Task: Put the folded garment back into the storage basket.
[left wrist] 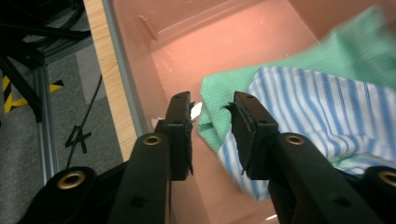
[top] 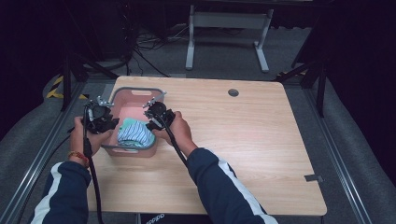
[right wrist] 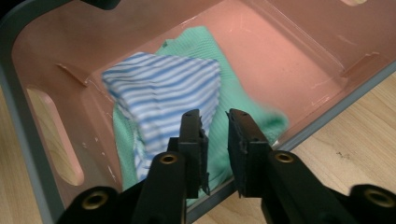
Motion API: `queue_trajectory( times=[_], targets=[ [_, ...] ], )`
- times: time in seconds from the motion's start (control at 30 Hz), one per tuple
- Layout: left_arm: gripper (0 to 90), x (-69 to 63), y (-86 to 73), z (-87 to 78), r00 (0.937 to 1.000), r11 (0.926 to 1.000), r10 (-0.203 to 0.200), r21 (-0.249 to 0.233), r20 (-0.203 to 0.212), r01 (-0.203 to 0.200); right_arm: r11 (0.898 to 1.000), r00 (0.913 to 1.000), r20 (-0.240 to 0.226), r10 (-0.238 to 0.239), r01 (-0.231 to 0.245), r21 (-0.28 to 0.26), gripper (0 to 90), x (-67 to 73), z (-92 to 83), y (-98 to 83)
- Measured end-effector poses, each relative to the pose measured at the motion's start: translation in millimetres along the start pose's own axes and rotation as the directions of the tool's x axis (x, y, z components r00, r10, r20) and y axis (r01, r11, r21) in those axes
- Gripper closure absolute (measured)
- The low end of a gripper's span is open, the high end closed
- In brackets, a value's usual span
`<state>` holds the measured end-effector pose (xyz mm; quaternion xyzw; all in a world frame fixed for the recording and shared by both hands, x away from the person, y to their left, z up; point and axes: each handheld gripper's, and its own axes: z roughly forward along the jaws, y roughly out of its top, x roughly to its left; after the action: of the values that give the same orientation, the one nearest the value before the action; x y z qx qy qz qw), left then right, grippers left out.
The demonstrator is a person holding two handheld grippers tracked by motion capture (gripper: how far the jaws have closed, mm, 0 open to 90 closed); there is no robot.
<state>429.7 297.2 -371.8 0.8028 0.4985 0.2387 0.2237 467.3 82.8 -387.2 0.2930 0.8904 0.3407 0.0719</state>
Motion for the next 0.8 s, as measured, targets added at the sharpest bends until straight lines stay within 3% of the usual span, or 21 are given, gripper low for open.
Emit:
queue_trajectory(
  times=[0.57, 0.67, 0.8],
  targets=[
    [67.5, -7.2, 4.2, -5.8, 0.9999, 0.9996, 0.016, -0.023, 0.007, -0.016, 0.999, 0.9994, 0.015, -0.029, 0.030, -0.013, 63.6, 0.4, -13.4, -3.0],
    [65.7, -10.5, 4.4, -8.5, 0.9998, 0.9988, 0.019, -0.045, 0.011, -0.018, 0.999, 0.9983, 0.043, -0.039, 0.039, -0.005, 60.1, -0.5, -18.1, -5.1],
    [61.8, -17.2, 3.7, -11.7, 0.9992, 0.9973, 0.027, -0.069, 0.031, -0.025, 0.999, 0.9982, 0.046, -0.038, 0.038, -0.007, 56.7, -6.1, -24.1, -14.0]
  ],
)
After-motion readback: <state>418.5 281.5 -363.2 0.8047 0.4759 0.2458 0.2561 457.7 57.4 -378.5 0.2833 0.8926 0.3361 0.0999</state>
